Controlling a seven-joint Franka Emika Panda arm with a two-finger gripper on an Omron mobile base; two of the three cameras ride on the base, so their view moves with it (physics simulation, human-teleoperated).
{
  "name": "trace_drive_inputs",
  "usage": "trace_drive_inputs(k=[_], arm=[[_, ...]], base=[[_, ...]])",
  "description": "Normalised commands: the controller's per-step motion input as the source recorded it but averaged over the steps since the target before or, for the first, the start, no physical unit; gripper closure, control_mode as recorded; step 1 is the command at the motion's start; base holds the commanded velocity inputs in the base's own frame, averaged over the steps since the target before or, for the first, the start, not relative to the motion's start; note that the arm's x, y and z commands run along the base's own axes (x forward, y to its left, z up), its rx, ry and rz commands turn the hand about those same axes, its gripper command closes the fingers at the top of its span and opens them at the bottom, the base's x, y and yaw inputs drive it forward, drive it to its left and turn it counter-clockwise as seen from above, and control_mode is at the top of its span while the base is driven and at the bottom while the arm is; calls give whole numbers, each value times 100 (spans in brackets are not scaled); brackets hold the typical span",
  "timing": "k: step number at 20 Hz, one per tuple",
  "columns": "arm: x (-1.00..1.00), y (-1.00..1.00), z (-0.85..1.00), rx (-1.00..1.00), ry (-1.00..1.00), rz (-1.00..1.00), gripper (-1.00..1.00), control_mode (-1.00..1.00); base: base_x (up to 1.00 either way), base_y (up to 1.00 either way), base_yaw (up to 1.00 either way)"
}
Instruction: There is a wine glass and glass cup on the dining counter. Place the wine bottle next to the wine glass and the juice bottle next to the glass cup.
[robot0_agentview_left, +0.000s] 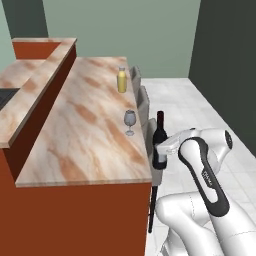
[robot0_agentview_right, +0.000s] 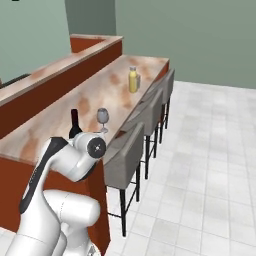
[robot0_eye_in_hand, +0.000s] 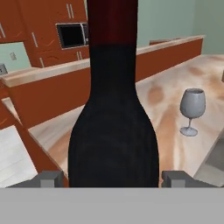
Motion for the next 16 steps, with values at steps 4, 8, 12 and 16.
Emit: trace_drive_inputs(k=[4, 8, 12, 16], arm=[[0, 0, 0, 0, 0, 0, 100, 100], [0, 0, 0, 0, 0, 0, 100, 100], [0, 0, 0, 0, 0, 0, 100, 100], [0, 0, 0, 0, 0, 0, 100, 100]], base=[[67, 5, 0], [64, 1, 0], [31, 2, 0], [0, 0, 0]])
